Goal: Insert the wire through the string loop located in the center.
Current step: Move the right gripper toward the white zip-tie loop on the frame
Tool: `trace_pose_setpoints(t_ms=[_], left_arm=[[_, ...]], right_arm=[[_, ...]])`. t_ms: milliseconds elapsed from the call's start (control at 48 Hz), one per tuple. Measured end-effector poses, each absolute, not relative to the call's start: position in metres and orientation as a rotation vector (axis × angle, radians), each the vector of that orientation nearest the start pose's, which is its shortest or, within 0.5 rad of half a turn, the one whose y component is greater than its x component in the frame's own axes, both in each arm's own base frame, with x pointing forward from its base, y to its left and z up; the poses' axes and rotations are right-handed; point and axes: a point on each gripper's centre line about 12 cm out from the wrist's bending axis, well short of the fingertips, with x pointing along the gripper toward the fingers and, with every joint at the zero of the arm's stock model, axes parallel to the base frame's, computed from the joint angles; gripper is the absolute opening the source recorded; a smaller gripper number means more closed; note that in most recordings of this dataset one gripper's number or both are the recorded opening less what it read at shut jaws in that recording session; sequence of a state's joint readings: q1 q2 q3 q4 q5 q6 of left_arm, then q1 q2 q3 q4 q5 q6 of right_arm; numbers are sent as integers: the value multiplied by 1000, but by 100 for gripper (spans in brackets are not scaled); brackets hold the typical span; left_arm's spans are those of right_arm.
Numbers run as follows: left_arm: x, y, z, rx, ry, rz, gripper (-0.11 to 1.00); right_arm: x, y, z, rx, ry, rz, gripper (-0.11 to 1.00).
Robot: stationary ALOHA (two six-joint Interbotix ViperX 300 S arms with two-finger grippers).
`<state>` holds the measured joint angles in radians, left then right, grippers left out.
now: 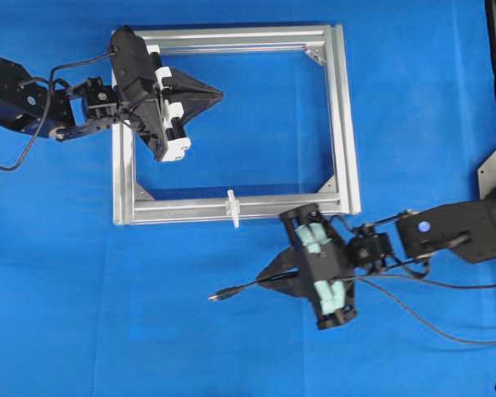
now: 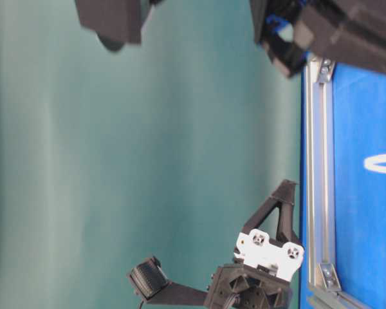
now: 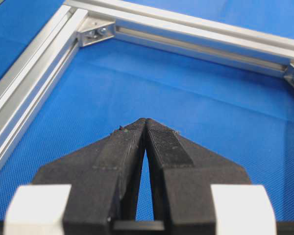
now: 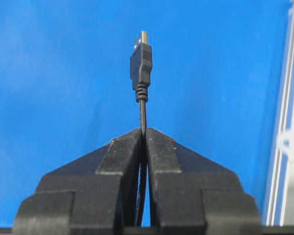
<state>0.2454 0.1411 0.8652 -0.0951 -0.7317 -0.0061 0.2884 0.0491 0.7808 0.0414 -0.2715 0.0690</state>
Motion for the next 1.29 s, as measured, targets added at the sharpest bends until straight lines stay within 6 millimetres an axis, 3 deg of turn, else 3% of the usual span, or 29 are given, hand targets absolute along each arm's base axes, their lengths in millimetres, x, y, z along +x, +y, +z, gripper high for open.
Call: trace_pose_setpoints(t_ms=[458,813,1292], left_arm=[[362,97,130,-101,267,313,2],[362,96,130,-99,267,310,2],[362,95,130,-99,267,309,2]], right_arm=[[305,89,148,33,574,233,-2],[305,86,149,38,569,223,-2],[315,29,145,90,574,45,-2]])
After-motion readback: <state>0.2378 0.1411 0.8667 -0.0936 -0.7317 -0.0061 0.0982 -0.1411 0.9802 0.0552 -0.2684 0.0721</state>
